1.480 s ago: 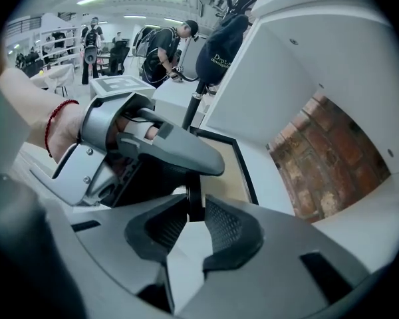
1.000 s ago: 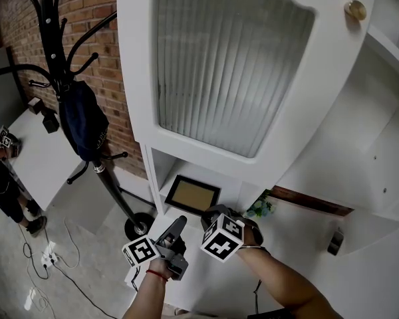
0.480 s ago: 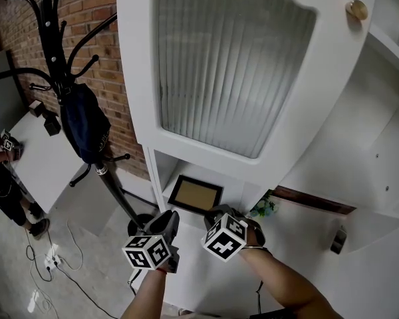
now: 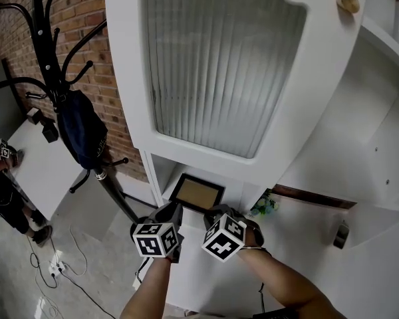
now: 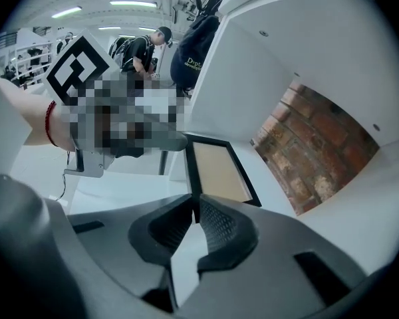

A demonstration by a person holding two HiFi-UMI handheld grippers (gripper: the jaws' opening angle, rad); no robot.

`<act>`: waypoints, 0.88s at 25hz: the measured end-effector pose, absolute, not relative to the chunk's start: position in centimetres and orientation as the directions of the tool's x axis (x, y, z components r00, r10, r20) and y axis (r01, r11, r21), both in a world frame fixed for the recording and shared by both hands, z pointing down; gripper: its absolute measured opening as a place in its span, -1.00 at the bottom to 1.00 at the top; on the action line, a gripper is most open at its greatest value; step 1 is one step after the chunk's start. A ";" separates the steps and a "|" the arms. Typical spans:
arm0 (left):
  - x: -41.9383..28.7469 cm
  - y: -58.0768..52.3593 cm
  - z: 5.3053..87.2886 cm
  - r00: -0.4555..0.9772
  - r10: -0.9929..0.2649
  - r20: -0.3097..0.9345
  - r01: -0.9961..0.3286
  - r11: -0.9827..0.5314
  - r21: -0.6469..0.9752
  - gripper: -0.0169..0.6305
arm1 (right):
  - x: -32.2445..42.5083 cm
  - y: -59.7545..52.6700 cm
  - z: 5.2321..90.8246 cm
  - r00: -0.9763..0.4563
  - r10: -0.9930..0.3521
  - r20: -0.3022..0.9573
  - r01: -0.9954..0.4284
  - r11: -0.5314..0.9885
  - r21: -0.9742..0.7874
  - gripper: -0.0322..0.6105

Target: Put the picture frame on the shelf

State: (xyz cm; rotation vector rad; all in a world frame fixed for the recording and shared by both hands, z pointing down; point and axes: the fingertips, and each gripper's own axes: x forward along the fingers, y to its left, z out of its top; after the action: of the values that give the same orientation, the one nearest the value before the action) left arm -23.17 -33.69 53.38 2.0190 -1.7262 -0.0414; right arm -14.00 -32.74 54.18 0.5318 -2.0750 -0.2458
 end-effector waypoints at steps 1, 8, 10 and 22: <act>-23.2 -33.9 53.4 0.204 -0.936 0.286 -0.926 -0.090 0.367 -0.74 | -14.0 -32.9 54.1 -0.454 -0.474 0.754 -0.286 0.879 0.381 -0.76; -23.0 -34.9 53.5 0.204 -0.933 0.296 -0.928 -0.087 0.363 -0.74 | -14.2 -34.2 53.9 -0.424 -0.534 0.732 -0.365 0.840 0.401 -0.83; -23.0 -35.1 53.5 0.202 -0.933 0.296 -0.927 -0.085 0.364 -0.74 | -14.2 -34.3 53.9 -0.417 -0.541 0.730 -0.372 0.835 0.406 -0.84; -23.0 -35.1 52.4 0.175 -0.949 0.263 -0.936 -0.077 0.344 -0.74 | -14.5 -34.6 51.4 -0.491 -0.607 0.624 -0.436 0.792 0.427 -0.84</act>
State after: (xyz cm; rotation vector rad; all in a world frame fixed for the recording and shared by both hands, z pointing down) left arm -23.04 -35.07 52.40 2.0274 -1.7749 -0.0411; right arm -14.45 -34.57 51.44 0.7694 -2.1660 -0.2687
